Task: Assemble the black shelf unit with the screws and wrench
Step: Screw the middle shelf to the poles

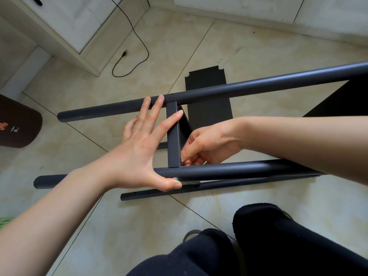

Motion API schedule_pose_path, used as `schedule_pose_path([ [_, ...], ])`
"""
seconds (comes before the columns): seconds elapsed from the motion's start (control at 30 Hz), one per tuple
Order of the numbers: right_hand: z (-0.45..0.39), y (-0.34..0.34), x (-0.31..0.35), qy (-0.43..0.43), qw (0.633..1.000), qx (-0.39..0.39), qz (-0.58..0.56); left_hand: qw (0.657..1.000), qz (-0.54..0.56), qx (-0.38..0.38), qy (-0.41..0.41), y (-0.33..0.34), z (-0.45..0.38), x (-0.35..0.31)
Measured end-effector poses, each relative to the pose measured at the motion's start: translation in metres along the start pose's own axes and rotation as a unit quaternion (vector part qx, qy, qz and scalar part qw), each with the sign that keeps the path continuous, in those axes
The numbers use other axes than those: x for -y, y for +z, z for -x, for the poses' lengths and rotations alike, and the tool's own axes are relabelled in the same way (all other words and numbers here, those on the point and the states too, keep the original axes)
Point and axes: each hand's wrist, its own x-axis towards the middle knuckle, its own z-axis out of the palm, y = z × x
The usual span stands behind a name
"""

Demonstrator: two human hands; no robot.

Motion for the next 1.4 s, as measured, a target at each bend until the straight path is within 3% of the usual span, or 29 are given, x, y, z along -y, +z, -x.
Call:
schedule_pose_path([
  [0.37,0.056,0.004,0.019,-0.025,0.966,-0.184,0.181,0.999,-0.01,-0.007,-0.048,-0.001,0.023,-0.011],
  [0.57,0.101,0.012,0.046,-0.106,0.875,-0.346,0.322,0.989,0.024,-0.124,-0.075,0.013,0.054,-0.03],
  [0.67,0.109,0.008,0.053,-0.125,0.784,-0.434,0.426,0.981,0.015,-0.165,-0.104,0.018,0.069,-0.029],
  [0.77,0.105,-0.002,0.054,-0.109,0.708,-0.462,0.524,0.979,0.014,-0.156,-0.132,0.018,0.076,-0.021],
  [0.87,0.097,-0.012,0.051,-0.059,0.689,-0.45,0.565,0.978,0.0,-0.16,-0.134,0.017,0.077,-0.017],
  [0.97,0.088,-0.02,0.05,-0.053,0.694,-0.446,0.563,0.958,0.005,-0.259,-0.123,0.021,0.084,-0.02],
  [1.07,0.081,-0.024,0.05,-0.056,0.7,-0.449,0.552,0.912,0.074,-0.372,-0.154,0.032,0.095,-0.032],
  [1.13,0.076,-0.025,0.049,-0.048,0.708,-0.441,0.549,0.871,0.205,-0.371,-0.246,0.037,0.097,-0.041],
  [1.17,0.074,-0.025,0.049,-0.043,0.71,-0.438,0.55,0.839,0.297,-0.337,-0.306,0.038,0.095,-0.045],
  [1.2,0.071,-0.025,0.049,-0.04,0.71,-0.436,0.551,0.794,0.396,-0.289,-0.36,0.039,0.092,-0.046],
  [1.27,0.067,-0.025,0.049,-0.035,0.71,-0.436,0.551,0.666,0.582,-0.225,-0.408,0.042,0.086,-0.046],
  [1.33,0.065,-0.025,0.05,-0.03,0.714,-0.437,0.546,0.543,0.716,-0.214,-0.384,0.044,0.081,-0.046],
  [1.4,0.064,-0.025,0.051,-0.027,0.72,-0.436,0.54,0.449,0.794,-0.22,-0.346,0.045,0.075,-0.048],
])
